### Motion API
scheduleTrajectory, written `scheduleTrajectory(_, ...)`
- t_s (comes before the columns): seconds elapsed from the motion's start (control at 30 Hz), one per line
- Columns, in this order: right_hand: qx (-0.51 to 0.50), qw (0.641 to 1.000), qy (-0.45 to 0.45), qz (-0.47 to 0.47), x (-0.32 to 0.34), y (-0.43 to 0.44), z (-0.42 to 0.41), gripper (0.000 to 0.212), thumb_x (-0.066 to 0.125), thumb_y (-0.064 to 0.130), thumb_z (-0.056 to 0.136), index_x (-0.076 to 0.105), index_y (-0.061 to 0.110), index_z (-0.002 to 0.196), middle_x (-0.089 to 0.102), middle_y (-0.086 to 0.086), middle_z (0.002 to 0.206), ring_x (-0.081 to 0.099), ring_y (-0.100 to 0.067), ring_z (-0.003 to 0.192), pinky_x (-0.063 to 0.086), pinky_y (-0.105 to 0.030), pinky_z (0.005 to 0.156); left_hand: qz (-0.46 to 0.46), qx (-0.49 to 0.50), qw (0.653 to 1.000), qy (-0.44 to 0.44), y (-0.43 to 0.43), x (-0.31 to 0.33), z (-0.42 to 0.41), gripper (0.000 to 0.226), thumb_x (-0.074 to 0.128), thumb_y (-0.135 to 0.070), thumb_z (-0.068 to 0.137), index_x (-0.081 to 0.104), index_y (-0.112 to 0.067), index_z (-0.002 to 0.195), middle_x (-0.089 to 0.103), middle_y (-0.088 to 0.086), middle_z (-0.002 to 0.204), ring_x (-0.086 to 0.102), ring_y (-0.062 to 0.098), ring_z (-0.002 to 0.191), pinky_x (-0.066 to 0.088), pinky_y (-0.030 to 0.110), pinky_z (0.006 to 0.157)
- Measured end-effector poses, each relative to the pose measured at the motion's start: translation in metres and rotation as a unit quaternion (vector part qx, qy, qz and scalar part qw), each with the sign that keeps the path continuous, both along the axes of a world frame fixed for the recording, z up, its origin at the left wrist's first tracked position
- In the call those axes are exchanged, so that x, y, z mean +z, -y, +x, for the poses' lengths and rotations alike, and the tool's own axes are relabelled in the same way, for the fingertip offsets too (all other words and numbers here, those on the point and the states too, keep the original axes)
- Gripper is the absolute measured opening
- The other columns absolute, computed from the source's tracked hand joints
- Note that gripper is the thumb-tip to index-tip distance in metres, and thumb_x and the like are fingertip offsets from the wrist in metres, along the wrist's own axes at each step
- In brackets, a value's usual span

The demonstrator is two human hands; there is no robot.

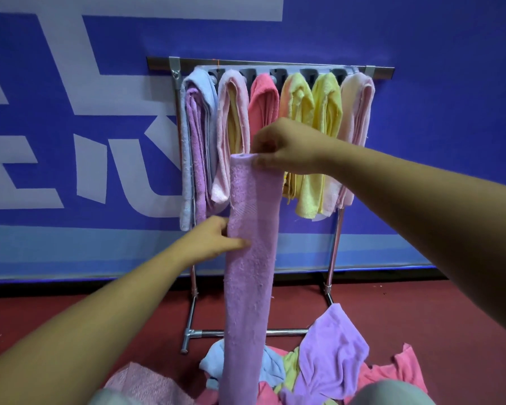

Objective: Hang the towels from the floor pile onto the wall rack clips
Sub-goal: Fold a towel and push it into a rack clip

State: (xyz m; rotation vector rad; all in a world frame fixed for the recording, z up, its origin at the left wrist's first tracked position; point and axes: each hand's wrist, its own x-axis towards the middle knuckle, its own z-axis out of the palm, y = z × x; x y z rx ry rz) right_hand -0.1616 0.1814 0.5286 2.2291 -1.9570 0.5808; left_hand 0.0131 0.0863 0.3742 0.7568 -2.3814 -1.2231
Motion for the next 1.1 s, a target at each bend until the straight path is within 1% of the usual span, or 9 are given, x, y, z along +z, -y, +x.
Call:
scheduleTrajectory(0.2, -0.036, 0.997, -0.053, -0.040, 0.002, -0.001, -0.004, 0.012, 0.061, 0.012, 0.090, 0.071, 0.006, 0.092, 0.062, 0.001, 0.076, 0.055, -0.015, 0.067, 0.037, -0.026, 0.057, 0.080, 0.038, 0.996, 0.023, -0.008, -0.079, -0.002, 0.020, 0.078, -0.026, 0.083, 0.075, -0.016, 0.100, 0.077, -0.009, 0.093, 0.070, 0.003, 0.087, 0.055, 0.028, 0.089)
scheduleTrajectory(0.37, -0.139, 0.989, -0.027, -0.035, -0.020, -0.004, -0.041, 0.018, 0.061, 0.014, 0.086, 0.068, -0.003, 0.086, 0.067, -0.019, 0.083, 0.061, -0.034, 0.077, 0.046, -0.039, 0.062, 0.179, 0.032, 0.979, -0.088, 0.001, -0.079, 0.007, 0.022, 0.073, -0.006, 0.085, 0.073, -0.007, 0.107, 0.075, 0.006, 0.103, 0.068, 0.016, 0.098, 0.055, 0.031, 0.088)
scheduleTrajectory(0.53, -0.273, 0.953, 0.016, 0.132, -0.076, -0.013, -0.070, 0.028, 0.064, 0.026, 0.089, 0.071, -0.001, 0.084, 0.066, -0.015, 0.075, 0.054, -0.025, 0.064, 0.038, -0.026, 0.051, 0.213, -0.007, 0.961, -0.175, 0.015, -0.028, 0.011, 0.035, 0.073, -0.007, 0.076, 0.069, -0.002, 0.110, 0.074, 0.006, 0.100, 0.067, 0.010, 0.087, 0.053, 0.022, 0.082)
scheduleTrajectory(0.63, -0.318, 0.903, 0.101, 0.271, -0.109, -0.019, -0.072, 0.016, 0.074, 0.018, 0.085, 0.070, 0.002, 0.082, 0.065, -0.004, 0.054, 0.057, -0.011, 0.042, 0.045, -0.018, 0.043, 0.236, -0.071, 0.954, -0.171, 0.011, 0.007, 0.004, 0.039, 0.068, -0.008, 0.079, 0.067, 0.000, 0.117, 0.071, 0.015, 0.111, 0.068, 0.017, 0.098, 0.054, 0.023, 0.088)
scheduleTrajectory(0.7, -0.271, 0.906, 0.172, 0.277, -0.122, -0.018, -0.070, 0.013, 0.073, 0.009, 0.084, 0.072, 0.001, 0.094, 0.066, -0.003, 0.062, 0.062, -0.012, 0.055, 0.056, -0.024, 0.059, 0.229, -0.111, 0.958, -0.132, 0.007, 0.024, 0.000, 0.042, 0.065, -0.010, 0.080, 0.065, 0.002, 0.119, 0.068, 0.019, 0.118, 0.065, 0.021, 0.106, 0.050, 0.027, 0.095)
scheduleTrajectory(0.77, -0.154, 0.916, 0.288, 0.232, -0.122, -0.015, -0.062, 0.023, 0.071, 0.008, 0.086, 0.072, 0.006, 0.108, 0.071, -0.006, 0.092, 0.065, -0.016, 0.085, 0.055, -0.030, 0.081, 0.218, -0.159, 0.959, -0.086, 0.003, 0.034, -0.005, 0.040, 0.065, -0.006, 0.082, 0.062, 0.004, 0.121, 0.067, 0.019, 0.117, 0.063, 0.021, 0.107, 0.048, 0.029, 0.098)
scheduleTrajectory(0.87, 0.042, 0.821, 0.514, 0.244, -0.107, -0.015, -0.039, 0.028, 0.060, 0.015, 0.093, 0.066, 0.002, 0.118, 0.070, -0.009, 0.112, 0.064, -0.019, 0.105, 0.048, -0.036, 0.099, 0.218, -0.180, 0.958, -0.048, -0.002, 0.039, -0.010, 0.033, 0.063, 0.003, 0.086, 0.063, 0.002, 0.120, 0.067, 0.017, 0.115, 0.063, 0.021, 0.107, 0.050, 0.027, 0.096)
scheduleTrajectory(0.93, 0.082, 0.805, 0.520, 0.273, -0.097, -0.016, -0.029, 0.023, 0.058, 0.018, 0.093, 0.067, 0.005, 0.110, 0.070, -0.006, 0.099, 0.065, -0.020, 0.092, 0.050, -0.034, 0.092, 0.225, -0.166, 0.959, -0.054, -0.002, 0.037, -0.011, 0.035, 0.063, 0.004, 0.086, 0.062, 0.004, 0.121, 0.065, 0.021, 0.120, 0.062, 0.024, 0.110, 0.050, 0.029, 0.099)
scheduleTrajectory(1.1, 0.031, 0.860, 0.416, 0.294, -0.093, -0.016, -0.023, 0.046, 0.075, 0.019, 0.085, 0.060, -0.013, 0.113, 0.064, -0.014, 0.095, 0.061, -0.024, 0.090, 0.049, -0.042, 0.091, 0.256, -0.142, 0.953, -0.073, 0.003, 0.031, -0.006, 0.035, 0.068, -0.004, 0.081, 0.065, -0.002, 0.116, 0.068, 0.014, 0.111, 0.064, 0.022, 0.102, 0.052, 0.024, 0.089)
